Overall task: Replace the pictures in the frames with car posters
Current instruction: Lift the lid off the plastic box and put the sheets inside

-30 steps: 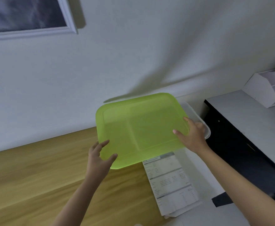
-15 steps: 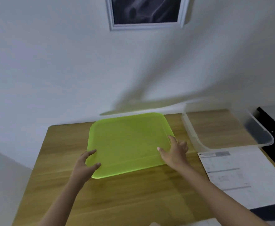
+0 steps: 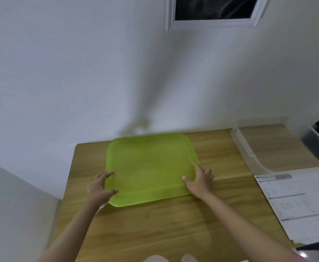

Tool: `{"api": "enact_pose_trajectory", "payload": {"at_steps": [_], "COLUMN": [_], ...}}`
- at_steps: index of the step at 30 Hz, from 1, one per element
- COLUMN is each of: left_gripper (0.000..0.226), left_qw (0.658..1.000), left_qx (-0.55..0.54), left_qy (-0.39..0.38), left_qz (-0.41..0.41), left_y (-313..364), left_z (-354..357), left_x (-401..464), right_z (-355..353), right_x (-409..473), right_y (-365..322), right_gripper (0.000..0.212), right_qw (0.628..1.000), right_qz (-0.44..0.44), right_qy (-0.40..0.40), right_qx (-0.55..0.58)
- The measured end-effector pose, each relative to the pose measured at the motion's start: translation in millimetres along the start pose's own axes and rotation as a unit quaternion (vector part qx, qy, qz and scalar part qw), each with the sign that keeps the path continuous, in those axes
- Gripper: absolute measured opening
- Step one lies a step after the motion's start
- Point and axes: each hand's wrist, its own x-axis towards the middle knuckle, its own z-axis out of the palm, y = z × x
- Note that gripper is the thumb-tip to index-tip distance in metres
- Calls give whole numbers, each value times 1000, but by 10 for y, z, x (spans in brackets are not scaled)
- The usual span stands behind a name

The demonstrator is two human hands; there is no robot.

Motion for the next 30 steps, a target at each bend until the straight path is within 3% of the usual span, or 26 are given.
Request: {"api": "enact_pose_trajectory", "payload": {"at_steps": [7,11,14,20,23,30], "left_gripper": [64,61,55,45,44,38], "left_qw": [999,996,992,988,982,965], "left_qx": [42,45,51,8,-10,1], "left_qy": [19,72,115,36,-21,-171], "left_qz": [5,-9,29,151,185,199], "left_y": [92,240,455,996,1298,1873], "left_z": [68,205,428,1203,1686,2851], "left_x": [-121,-276,-474,-902,-1207,-1843], "right_z": [115,41,-117,-584,-843,-1445], "right_x": [-32,-82,-236,-713,-894,-1018], "right_y": [113,169,293,886,1358,2397], "right_gripper": [70,66,61,45,37,38], "right_qw": [999,999,996,975,965,894], "right_qz": [-30,-43,-73,-84,-27,224], "right_qy": [1,13,30,139,195,304], "right_qx": [-43,2,45,150,176,241]}}
